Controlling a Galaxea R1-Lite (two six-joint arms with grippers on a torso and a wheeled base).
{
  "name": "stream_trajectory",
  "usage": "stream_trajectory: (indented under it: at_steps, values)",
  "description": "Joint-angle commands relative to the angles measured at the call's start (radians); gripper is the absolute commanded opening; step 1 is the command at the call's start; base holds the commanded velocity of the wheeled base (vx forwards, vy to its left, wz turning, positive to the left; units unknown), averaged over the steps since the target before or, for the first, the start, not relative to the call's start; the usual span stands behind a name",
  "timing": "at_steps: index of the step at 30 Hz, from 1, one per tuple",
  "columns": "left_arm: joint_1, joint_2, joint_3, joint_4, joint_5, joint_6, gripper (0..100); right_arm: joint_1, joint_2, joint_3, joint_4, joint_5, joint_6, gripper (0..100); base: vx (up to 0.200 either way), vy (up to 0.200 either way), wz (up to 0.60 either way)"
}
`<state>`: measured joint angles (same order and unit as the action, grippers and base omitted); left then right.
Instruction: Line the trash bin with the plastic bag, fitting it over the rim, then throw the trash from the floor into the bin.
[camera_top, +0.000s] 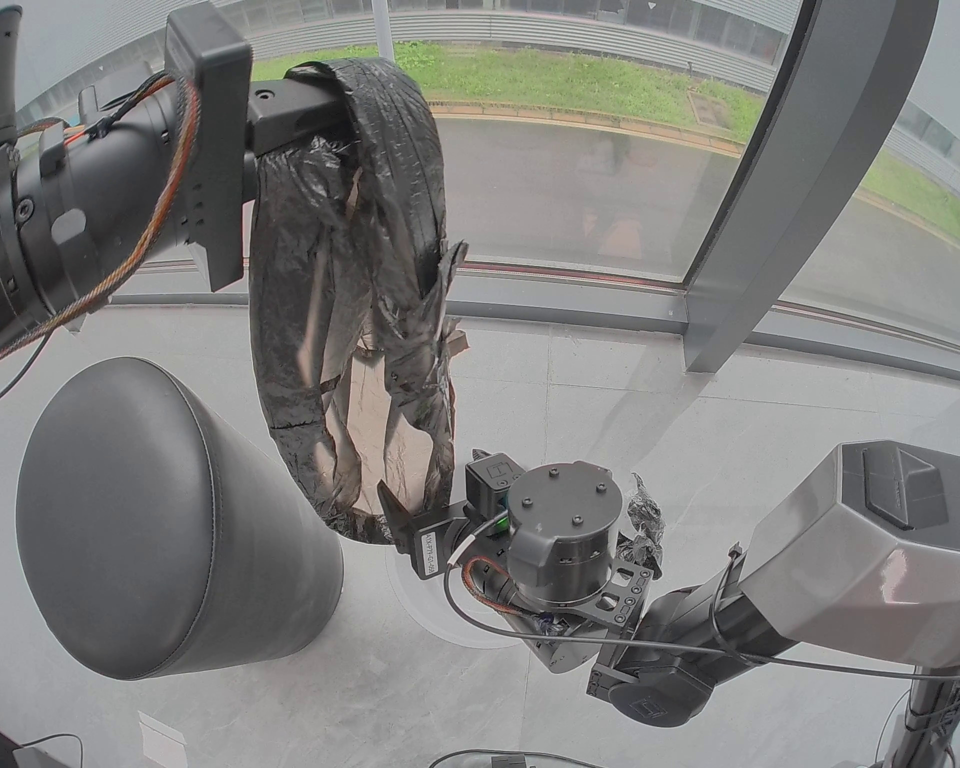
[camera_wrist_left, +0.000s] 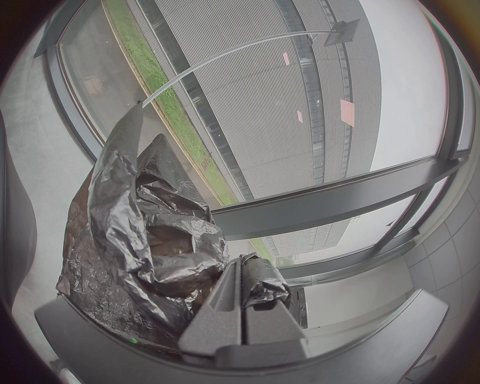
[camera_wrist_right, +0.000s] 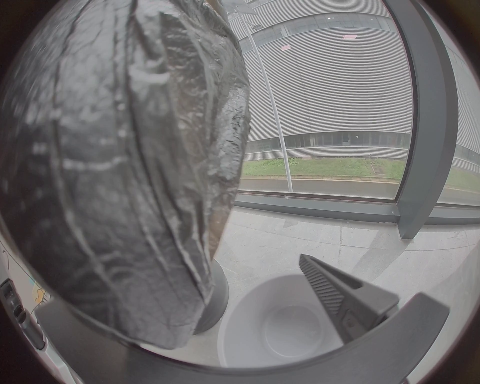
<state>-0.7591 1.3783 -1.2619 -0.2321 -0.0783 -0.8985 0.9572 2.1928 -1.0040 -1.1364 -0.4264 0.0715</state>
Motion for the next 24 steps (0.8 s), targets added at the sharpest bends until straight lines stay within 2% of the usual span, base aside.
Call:
stream_trajectory:
  at_steps: [1,7,12,14,16,19,22,23,24]
  values:
    - [0.0,-0.004,0.001,-0.001,0.0,0.0,0,0.005,-0.001,0.013,0.003,0.0,0.001,0,0.0,0.0,0.0]
    - [0.004,-0.013,0.018,-0.004,0.0,-0.003,0,0.009,-0.015,0.064,0.006,0.0,-0.01,0,0.0,0.0,0.0]
    - [0.043,-0.015,0.061,-0.033,-0.001,-0.002,0,0.0,-0.087,0.171,0.018,0.035,-0.118,0,0.0,0.0,0.0]
    - [0.058,-0.015,0.09,-0.05,-0.009,0.001,0,-0.006,-0.136,0.202,0.055,0.083,-0.154,0,0.0,0.0,0.0]
    - [0.081,-0.018,0.142,-0.084,-0.032,0.001,0,-0.017,-0.219,0.214,0.168,0.143,-0.16,0,0.0,0.0,0.0]
    - [0.136,-0.03,0.253,-0.171,-0.083,0.006,0,-0.041,-0.334,0.211,0.366,0.25,-0.136,0,0.0,0.0,0.0]
    - [0.199,-0.031,0.391,-0.32,-0.167,0.0,0,-0.086,-0.427,0.194,0.547,0.405,-0.071,0,0.0,0.0,0.0]
    - [0.199,-0.031,0.391,-0.32,-0.167,0.0,0,-0.086,-0.427,0.194,0.547,0.405,-0.071,0,0.0,0.0,0.0]
    - [0.231,-0.022,0.483,-0.438,-0.236,-0.005,0,-0.121,-0.478,0.171,0.679,0.518,-0.015,0,0.0,0.0,0.0]
